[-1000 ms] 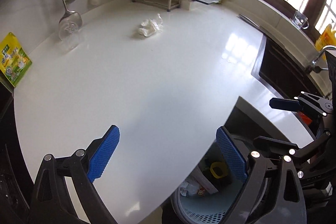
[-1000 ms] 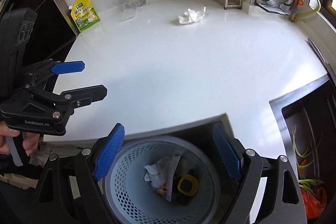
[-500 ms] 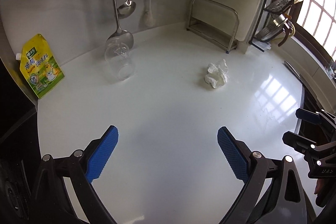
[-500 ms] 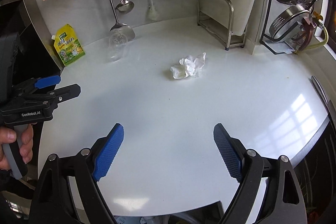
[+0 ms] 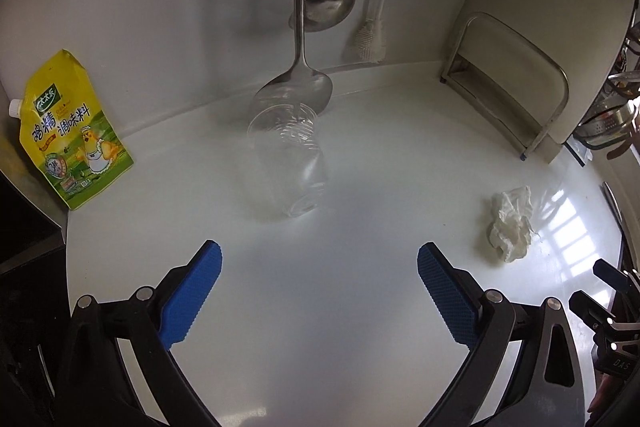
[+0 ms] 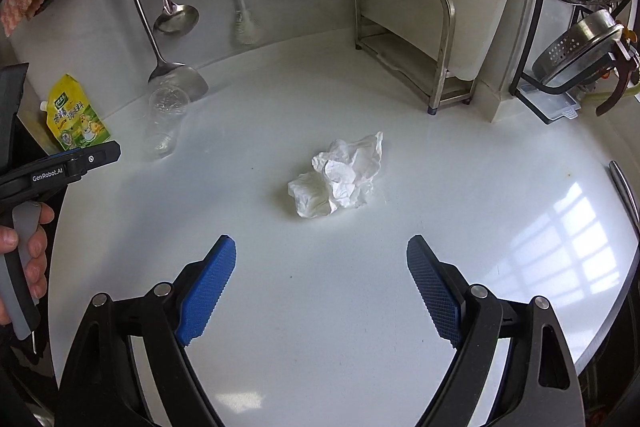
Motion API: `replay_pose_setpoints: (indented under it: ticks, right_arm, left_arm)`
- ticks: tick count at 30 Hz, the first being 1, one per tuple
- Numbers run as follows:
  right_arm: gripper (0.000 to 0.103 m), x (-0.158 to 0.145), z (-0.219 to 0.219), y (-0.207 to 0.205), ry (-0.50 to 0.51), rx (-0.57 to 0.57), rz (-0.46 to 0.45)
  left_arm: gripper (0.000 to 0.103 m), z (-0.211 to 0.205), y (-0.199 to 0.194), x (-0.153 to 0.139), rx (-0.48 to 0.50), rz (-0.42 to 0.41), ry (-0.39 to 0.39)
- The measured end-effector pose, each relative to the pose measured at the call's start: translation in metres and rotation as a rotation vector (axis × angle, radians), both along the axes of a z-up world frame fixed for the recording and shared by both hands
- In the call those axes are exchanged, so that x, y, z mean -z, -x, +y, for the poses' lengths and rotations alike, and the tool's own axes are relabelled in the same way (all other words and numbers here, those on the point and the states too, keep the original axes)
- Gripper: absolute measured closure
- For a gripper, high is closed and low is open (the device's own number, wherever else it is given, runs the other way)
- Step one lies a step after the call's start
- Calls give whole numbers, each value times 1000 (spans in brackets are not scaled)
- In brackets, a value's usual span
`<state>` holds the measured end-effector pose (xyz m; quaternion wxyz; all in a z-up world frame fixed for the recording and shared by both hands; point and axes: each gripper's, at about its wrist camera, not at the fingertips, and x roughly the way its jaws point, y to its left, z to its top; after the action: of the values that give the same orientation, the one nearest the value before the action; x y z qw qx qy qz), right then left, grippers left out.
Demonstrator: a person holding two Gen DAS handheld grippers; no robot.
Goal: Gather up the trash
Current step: 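Grasp the clear plastic cup with the left tool while the right tool grasps the white tissue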
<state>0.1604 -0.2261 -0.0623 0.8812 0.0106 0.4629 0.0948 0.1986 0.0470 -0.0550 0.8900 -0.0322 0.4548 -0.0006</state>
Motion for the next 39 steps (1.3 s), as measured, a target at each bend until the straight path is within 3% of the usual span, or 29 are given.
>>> replay_pose_setpoints:
  ticks: [16,19,25,26,30,36,39]
  right_arm:
    - [20,51,-11,-86,42,85,90]
    - [20,58,-16,-87,-9,125,94]
    - [20,60,-10,-85,2,129,76]
    - [20,60,-7,-87,10,121,76]
    - [20,62,0,-98,60,97,78]
    - [20,75,10,-113,124,58,117]
    - [21,82,12,-119,133,41,138]
  left_arm:
    - [7,18,-92,47,-72,106,-23]
    - [7,21,-108,59,-83,135,-51]
    - [9,30,-125,79,-83,184,-41]
    - [11,31,-126,81,-79,187,-33]
    - [42,28,-122,77,-30,151,-38]
    - [65,34,-107,68,6,133,24]
    - [69,40,-95,63,24,122,51]
